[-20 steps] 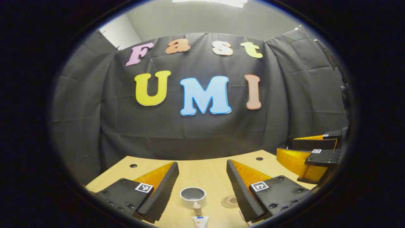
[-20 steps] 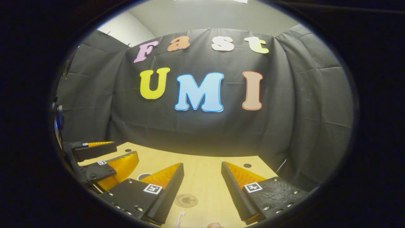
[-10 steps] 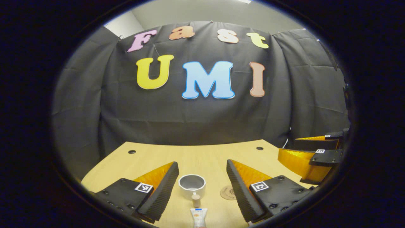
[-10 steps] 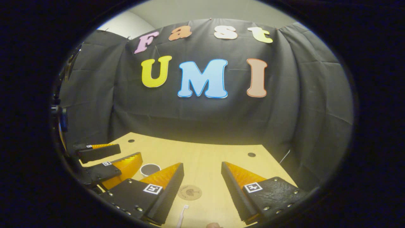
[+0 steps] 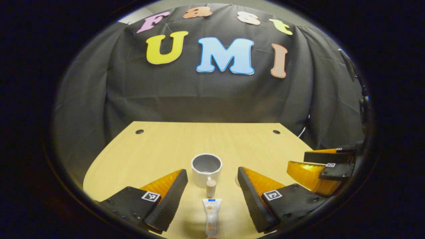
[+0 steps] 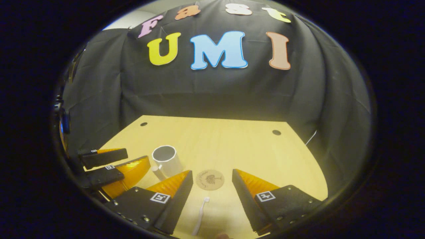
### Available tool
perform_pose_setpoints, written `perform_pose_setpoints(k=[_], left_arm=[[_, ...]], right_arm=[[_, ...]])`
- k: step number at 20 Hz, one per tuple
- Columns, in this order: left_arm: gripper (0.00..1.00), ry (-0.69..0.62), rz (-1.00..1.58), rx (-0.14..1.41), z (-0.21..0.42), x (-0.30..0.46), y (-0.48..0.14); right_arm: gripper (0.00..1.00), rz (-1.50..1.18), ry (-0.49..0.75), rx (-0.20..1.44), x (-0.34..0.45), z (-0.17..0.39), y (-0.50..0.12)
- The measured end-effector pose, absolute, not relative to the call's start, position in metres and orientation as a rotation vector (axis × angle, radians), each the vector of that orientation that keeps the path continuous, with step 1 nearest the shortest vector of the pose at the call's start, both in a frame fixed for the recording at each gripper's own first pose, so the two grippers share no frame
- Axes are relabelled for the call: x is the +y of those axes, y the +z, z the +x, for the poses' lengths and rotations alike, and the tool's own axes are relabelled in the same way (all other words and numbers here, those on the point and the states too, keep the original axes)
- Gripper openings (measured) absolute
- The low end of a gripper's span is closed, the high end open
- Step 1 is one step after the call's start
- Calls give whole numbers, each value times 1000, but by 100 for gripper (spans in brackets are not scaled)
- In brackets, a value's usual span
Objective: Put the toothbrush and toothpaste on the desktop into the cup, then pick up the cup and place it on the coaster on the desktop.
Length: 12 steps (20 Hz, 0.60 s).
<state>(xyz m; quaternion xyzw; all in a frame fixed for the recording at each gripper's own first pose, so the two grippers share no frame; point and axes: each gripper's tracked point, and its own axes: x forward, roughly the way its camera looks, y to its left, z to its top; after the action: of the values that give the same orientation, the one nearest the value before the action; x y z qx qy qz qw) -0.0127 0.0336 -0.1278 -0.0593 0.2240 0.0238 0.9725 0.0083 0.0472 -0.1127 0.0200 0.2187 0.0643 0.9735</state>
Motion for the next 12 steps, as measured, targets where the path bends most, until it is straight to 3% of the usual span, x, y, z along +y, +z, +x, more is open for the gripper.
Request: perform_pose_setpoints(k=[12], left_arm=[[95, 13, -193, 786, -33, 28, -203]], right_arm=[[79, 109, 166, 741, 67, -9, -179]])
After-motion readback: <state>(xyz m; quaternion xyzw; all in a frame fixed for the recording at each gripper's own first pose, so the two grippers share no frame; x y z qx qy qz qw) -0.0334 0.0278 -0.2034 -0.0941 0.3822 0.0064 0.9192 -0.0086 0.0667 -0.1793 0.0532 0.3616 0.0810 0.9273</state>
